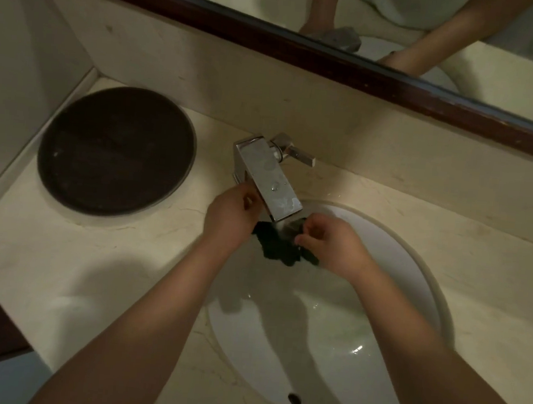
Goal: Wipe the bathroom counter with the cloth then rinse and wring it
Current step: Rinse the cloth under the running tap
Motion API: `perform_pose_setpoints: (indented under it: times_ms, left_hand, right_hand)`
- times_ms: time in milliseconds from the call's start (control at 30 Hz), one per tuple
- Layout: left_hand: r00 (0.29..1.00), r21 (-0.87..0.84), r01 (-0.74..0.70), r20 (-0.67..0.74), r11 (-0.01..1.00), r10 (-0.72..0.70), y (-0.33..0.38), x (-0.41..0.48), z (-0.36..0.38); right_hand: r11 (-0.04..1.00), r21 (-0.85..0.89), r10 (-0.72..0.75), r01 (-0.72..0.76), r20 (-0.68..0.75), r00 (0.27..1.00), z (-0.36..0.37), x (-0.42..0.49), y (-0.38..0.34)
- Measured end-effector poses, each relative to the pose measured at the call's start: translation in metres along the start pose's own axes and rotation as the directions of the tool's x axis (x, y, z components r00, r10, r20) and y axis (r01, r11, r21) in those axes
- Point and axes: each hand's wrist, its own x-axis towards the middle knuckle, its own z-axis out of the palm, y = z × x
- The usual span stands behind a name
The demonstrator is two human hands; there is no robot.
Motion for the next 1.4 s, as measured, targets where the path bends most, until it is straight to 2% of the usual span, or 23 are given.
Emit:
perform_pose_setpoints:
  times_ms: [33, 100, 200, 300, 367, 400, 433, 467, 500, 533, 600, 633, 667, 833, 900, 967, 1000, 1067, 1100, 1167, 1233, 1333, 1400]
  left_hand:
    - [0.998, 0.075, -0.018, -0.054, 0.997, 0.022, -0.001, -0.002, 0.001]
    - [0.997, 0.0, -0.054, -0.052, 0.999, 0.054, -0.006, -0.003, 0.006]
    - [0.976, -0.202, -0.135, 0.141, 0.97, 0.165, -0.008, -0.016, 0.018]
    - [0.93, -0.347, -0.091, 0.305, 0.933, 0.204, 0.0, -0.029, 0.023]
    - [0.919, -0.382, -0.058, 0.34, 0.922, 0.199, 0.005, -0.028, 0.027]
    - [0.934, -0.406, -0.01, 0.321, 0.914, 0.153, 0.006, -0.024, 0.029]
    - [0.945, -0.447, 0.056, 0.312, 0.893, 0.097, 0.009, -0.022, 0.03]
    - [0.945, -0.508, 0.148, 0.327, 0.849, 0.031, 0.009, -0.02, 0.032]
    - [0.931, -0.593, 0.238, 0.364, 0.769, -0.006, 0.008, -0.019, 0.033]
    - [0.915, -0.661, 0.319, 0.403, 0.679, -0.038, 0.002, -0.016, 0.036]
    - [0.895, -0.746, 0.429, 0.428, 0.51, -0.127, -0.005, -0.016, 0.038]
    - [0.891, -0.771, 0.452, 0.419, 0.448, -0.176, -0.006, -0.015, 0.038]
    - [0.89, -0.776, 0.455, 0.403, 0.436, -0.21, -0.008, -0.013, 0.038]
    - [0.936, -0.729, 0.342, 0.322, 0.593, -0.145, 0.003, -0.01, 0.035]
    - [0.968, -0.628, 0.235, 0.22, 0.742, -0.121, 0.001, -0.01, 0.032]
    - [0.983, -0.462, 0.158, 0.154, 0.873, -0.096, -0.005, -0.012, 0.034]
    - [0.985, -0.389, 0.154, 0.131, 0.908, -0.111, -0.006, -0.016, 0.035]
    - [0.989, -0.333, 0.147, 0.052, 0.932, -0.137, -0.006, -0.02, 0.035]
    - [0.989, -0.356, 0.149, 0.031, 0.923, -0.147, -0.003, -0.021, 0.033]
    - [0.978, -0.507, 0.209, 0.106, 0.836, -0.18, 0.001, -0.022, 0.032]
    - [0.962, -0.563, 0.27, 0.183, 0.781, -0.201, 0.004, -0.022, 0.033]
    - [0.971, -0.476, 0.22, 0.186, 0.851, -0.147, 0.007, -0.022, 0.034]
    - [0.978, -0.441, 0.161, 0.192, 0.883, -0.082, 0.009, -0.023, 0.031]
  right_hand:
    - [1.0, 0.014, -0.006, 0.006, 0.009, 1.0, -0.005, 0.001, -0.003]
    - [0.995, 0.095, -0.036, 0.036, -0.002, 0.999, -0.01, 0.002, -0.008]
    - [0.985, 0.157, -0.064, 0.073, -0.063, 0.996, -0.01, 0.001, -0.018]
    - [0.909, 0.407, -0.069, 0.088, -0.06, 0.996, -0.009, -0.003, -0.024]
    - [0.765, 0.643, -0.032, 0.036, -0.018, 0.999, -0.004, -0.004, -0.019]
    - [0.639, 0.769, -0.004, 0.0, 0.003, 1.0, -0.001, -0.004, -0.014]
    - [0.47, 0.882, 0.015, -0.035, 0.032, 0.999, 0.002, -0.003, -0.009]
    - [0.298, 0.952, 0.034, -0.075, 0.068, 0.997, 0.006, 0.0, -0.002]
    - [0.179, 0.978, 0.05, -0.108, 0.101, 0.994, 0.008, 0.002, 0.004]
    - [0.121, 0.984, 0.07, -0.134, 0.126, 0.99, 0.01, 0.003, 0.009]
    - [0.073, 0.986, 0.118, -0.15, 0.141, 0.983, 0.016, 0.008, 0.02]
    - [0.053, 0.988, 0.147, -0.148, 0.139, 0.979, 0.019, 0.01, 0.025]
    - [0.037, 0.988, 0.191, -0.152, 0.143, 0.971, 0.024, 0.012, 0.028]
    - [0.138, 0.967, 0.38, -0.213, 0.147, 0.913, 0.037, 0.017, 0.028]
    - [0.279, 0.939, 0.464, -0.203, 0.053, 0.884, 0.036, 0.018, 0.025]
    - [0.49, 0.857, 0.512, -0.161, -0.133, 0.849, 0.033, 0.016, 0.022]
    - [0.549, 0.826, 0.51, -0.124, -0.214, 0.833, 0.033, 0.014, 0.022]
    - [0.56, 0.822, 0.528, -0.106, -0.254, 0.811, 0.031, 0.01, 0.021]
    - [0.574, 0.809, 0.542, -0.129, -0.257, 0.8, 0.03, 0.009, 0.022]
    - [0.687, 0.708, 0.503, -0.164, -0.3, 0.811, 0.032, 0.006, 0.022]
    - [0.786, 0.598, 0.401, -0.154, -0.305, 0.864, 0.037, 0.003, 0.021]
    - [0.906, 0.42, 0.175, -0.057, -0.248, 0.953, 0.047, -0.003, 0.01]
    - [0.942, 0.335, 0.07, 0.015, -0.241, 0.968, 0.052, -0.005, 0.005]
